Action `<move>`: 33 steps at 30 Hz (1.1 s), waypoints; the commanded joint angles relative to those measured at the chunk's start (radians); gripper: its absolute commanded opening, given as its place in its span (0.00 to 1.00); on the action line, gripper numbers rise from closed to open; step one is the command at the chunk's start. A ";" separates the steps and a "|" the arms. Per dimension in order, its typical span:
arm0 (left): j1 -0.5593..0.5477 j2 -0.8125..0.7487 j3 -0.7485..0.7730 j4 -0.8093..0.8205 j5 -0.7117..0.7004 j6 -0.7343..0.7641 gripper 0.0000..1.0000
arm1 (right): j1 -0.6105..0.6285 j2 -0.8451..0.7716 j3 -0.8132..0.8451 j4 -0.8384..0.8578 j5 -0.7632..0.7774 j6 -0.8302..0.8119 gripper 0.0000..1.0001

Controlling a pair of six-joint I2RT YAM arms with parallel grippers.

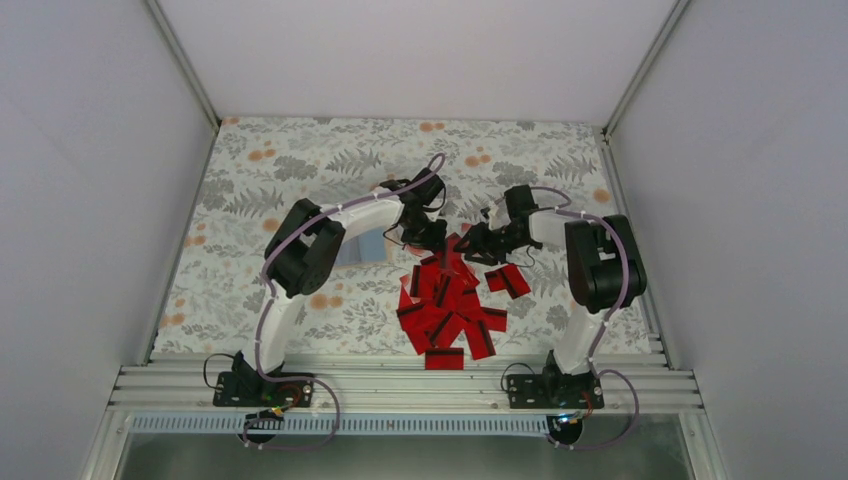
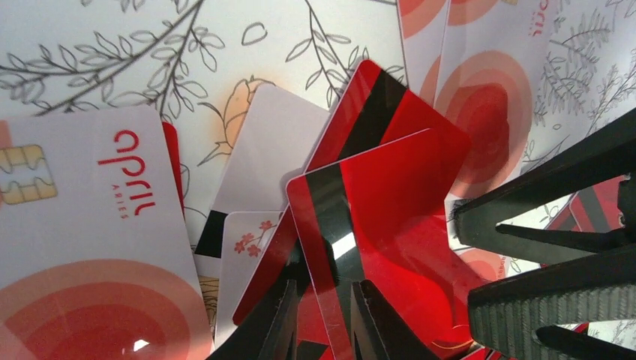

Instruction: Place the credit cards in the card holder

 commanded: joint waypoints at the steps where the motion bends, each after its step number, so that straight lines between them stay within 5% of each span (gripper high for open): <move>1: -0.015 0.038 0.018 -0.031 0.010 0.009 0.20 | -0.002 0.045 -0.008 0.024 0.007 -0.027 0.46; 20: -0.020 0.021 -0.109 0.092 0.137 -0.054 0.19 | 0.016 0.010 0.000 0.113 -0.220 -0.006 0.45; 27: -0.018 -0.005 -0.133 0.119 0.155 -0.077 0.19 | 0.017 0.014 -0.011 0.126 -0.217 0.004 0.43; 33: -0.012 -0.017 -0.149 0.129 0.146 -0.080 0.19 | 0.017 0.022 -0.011 0.079 -0.131 -0.016 0.32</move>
